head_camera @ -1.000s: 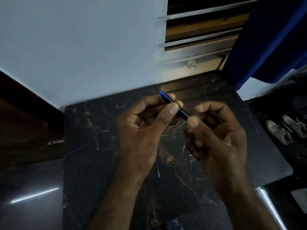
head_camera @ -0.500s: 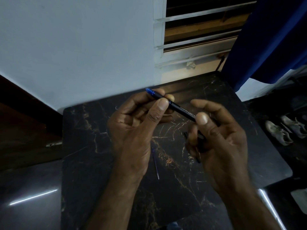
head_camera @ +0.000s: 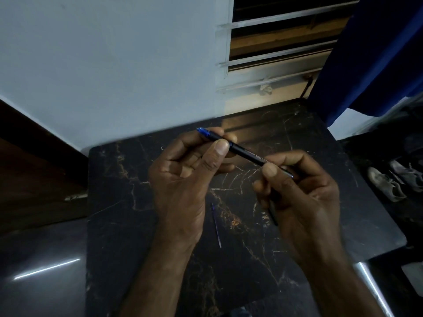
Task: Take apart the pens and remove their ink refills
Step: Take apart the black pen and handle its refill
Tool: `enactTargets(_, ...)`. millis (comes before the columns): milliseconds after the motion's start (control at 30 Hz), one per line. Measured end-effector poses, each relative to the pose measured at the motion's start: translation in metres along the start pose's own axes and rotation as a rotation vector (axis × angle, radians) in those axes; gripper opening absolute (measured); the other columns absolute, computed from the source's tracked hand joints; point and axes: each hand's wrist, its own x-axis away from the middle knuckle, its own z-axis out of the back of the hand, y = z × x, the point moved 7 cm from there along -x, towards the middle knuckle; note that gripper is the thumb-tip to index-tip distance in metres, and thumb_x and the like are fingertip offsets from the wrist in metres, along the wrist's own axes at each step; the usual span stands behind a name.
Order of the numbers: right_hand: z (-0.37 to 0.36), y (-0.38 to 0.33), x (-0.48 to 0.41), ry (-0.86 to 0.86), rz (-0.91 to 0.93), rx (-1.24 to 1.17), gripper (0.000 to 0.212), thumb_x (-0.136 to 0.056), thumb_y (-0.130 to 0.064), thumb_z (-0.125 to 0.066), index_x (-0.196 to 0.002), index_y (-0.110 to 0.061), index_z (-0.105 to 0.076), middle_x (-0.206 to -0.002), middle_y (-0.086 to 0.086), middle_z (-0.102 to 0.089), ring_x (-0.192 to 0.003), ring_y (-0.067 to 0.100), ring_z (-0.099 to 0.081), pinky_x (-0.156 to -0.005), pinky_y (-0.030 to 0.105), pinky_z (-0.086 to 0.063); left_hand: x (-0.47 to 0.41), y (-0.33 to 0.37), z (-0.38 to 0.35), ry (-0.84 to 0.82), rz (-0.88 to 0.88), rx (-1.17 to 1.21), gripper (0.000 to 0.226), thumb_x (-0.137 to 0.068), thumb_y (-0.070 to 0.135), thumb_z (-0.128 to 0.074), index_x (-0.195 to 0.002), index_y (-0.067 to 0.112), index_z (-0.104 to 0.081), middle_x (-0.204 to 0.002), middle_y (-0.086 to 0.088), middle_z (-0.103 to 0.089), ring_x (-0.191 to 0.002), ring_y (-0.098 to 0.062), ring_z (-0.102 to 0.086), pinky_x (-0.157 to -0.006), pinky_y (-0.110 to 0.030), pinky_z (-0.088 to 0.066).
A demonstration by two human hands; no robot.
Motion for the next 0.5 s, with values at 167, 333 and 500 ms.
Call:
enactTargets(167, 0.0010, 0.0012, 0.0006, 0.021, 0.001, 0.048, 0.026, -0.093, -0.046, -0.075, -0.097, -0.020, -0.079, -0.071, 0.006, -0.070, -0.061, 0.018, -0.065, -0.053, 0.027, -0.051, 0.0007, -0.0007, 0.0028, -0.007, 0.000, -0.036, 0.015, -0.094, 0.013, -0.074, -0.109, 0.012, -0.077, -0.106, -0.007, -0.083, -0.101, -0.020, -0.080, -0.070, -0.027, -0.065)
enactTargets(333, -0.0006, -0.0002, 0.0000, -0.014, 0.045, -0.001, 0.019, -0.089, -0.022, -0.080, -0.102, -0.012, -0.069, -0.078, 0.005, -0.073, -0.069, 0.017, -0.071, -0.059, 0.031, -0.053, -0.0016, -0.0010, 0.0067, -0.021, -0.005, -0.069, 0.014, -0.094, 0.015, -0.075, -0.106, 0.018, -0.079, -0.104, 0.001, -0.081, -0.100, -0.013, -0.078, -0.069, -0.030, -0.066)
enactTargets(500, -0.0012, -0.0016, -0.0012, 0.025, 0.039, -0.024, 0.029, -0.095, -0.048, -0.073, -0.094, -0.021, -0.079, -0.068, 0.019, -0.063, -0.055, 0.017, -0.063, -0.058, 0.036, -0.049, -0.0046, 0.0059, 0.0066, -0.091, -0.052, -0.095, 0.018, -0.095, 0.015, -0.075, -0.103, 0.029, -0.082, -0.104, 0.008, -0.080, -0.096, -0.007, -0.074, -0.066, -0.026, -0.063)
